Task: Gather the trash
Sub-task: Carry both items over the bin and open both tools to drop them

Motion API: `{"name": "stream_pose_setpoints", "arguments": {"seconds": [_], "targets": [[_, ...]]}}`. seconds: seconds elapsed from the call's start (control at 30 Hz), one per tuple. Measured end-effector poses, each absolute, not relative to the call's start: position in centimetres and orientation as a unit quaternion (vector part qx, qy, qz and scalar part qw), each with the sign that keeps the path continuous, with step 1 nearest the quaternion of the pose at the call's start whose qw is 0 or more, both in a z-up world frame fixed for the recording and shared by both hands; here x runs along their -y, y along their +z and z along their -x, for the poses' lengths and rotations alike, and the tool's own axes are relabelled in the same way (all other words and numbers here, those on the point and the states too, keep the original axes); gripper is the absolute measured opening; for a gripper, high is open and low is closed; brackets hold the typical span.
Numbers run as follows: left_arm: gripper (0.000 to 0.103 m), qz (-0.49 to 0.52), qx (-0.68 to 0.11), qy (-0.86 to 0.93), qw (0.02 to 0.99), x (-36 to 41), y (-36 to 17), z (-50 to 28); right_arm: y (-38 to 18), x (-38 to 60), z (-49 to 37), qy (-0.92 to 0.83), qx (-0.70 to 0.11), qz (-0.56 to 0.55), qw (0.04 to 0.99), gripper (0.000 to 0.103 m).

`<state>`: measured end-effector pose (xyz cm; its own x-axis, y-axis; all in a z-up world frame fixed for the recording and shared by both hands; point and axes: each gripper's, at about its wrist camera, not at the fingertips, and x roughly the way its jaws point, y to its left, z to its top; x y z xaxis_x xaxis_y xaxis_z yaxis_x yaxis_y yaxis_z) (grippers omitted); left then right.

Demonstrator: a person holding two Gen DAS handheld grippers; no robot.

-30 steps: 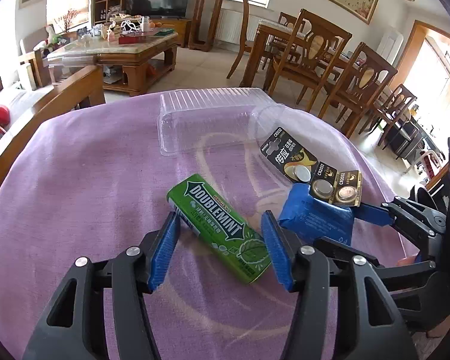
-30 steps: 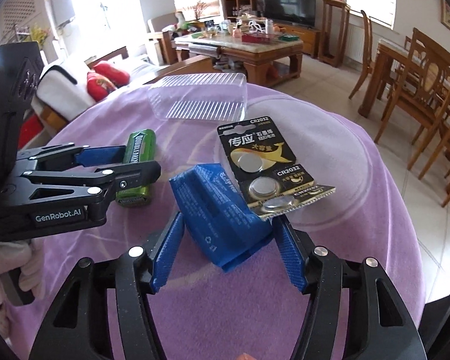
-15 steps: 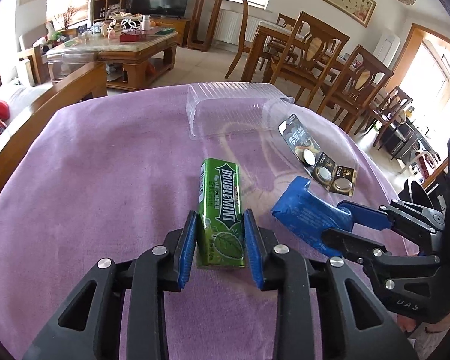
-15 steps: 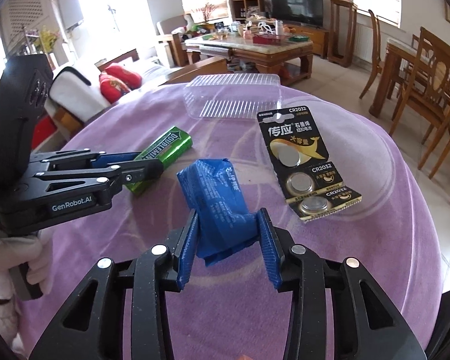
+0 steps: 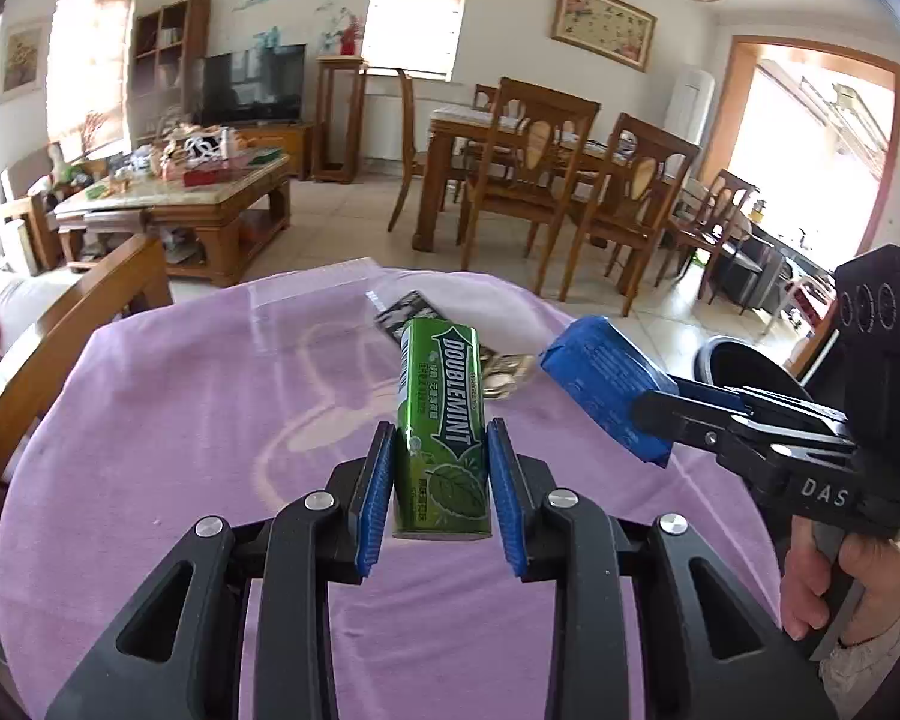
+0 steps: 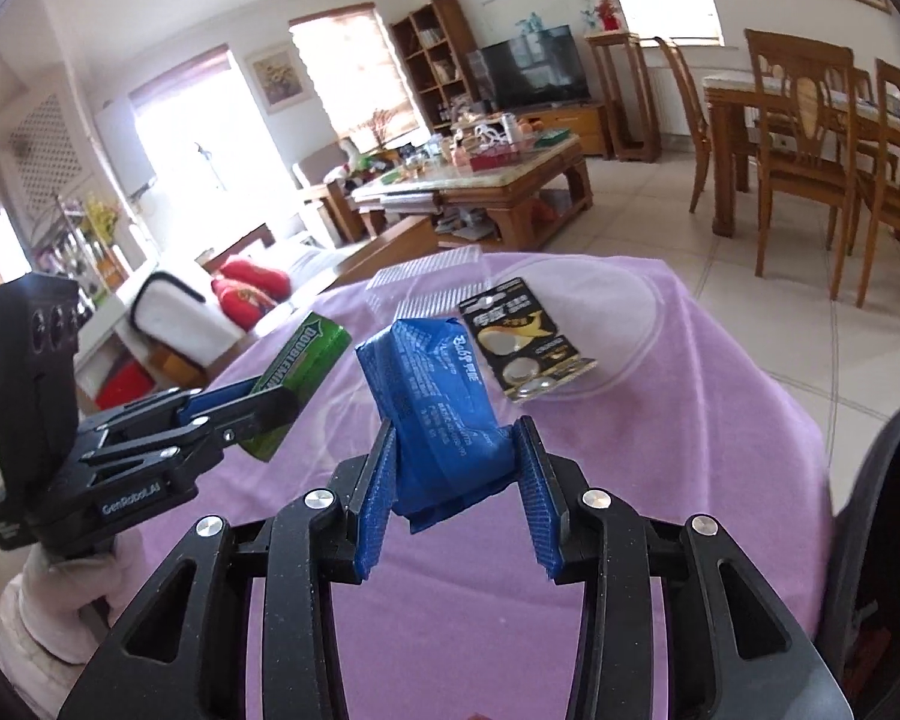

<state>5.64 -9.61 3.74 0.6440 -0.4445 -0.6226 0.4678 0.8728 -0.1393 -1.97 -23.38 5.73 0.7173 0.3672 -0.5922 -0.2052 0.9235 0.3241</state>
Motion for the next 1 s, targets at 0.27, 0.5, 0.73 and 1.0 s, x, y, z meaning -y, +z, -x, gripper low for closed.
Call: {"name": "stream_pose_setpoints", "arguments": {"seconds": [0.27, 0.5, 0.73, 1.0], "targets": [[0.031, -0.043, -0.322, -0.348, 0.879, 20.5, 4.5, -2.4, 7.3, 35.5, 9.5, 0.067, -0.304, -0.173, 0.934, 0.039], [0.031, -0.059, -0.336, -0.412, 0.845, 28.8, 2.9, -0.5, 5.5, 45.4, 14.9, -0.023, -0.298, -0.205, 0.932, 0.039], [0.031, -0.077, -0.369, -0.434, 0.818, 34.8, -0.2, -0.6, 1.8, 51.2, 17.8, -0.070, -0.314, -0.232, 0.918, 0.039], [0.031, -0.096, -0.386, -0.435, 0.808, 36.3, -1.4, -0.2, -0.7, 53.0, 18.5, -0.084, -0.319, -0.247, 0.911, 0.039]]}}
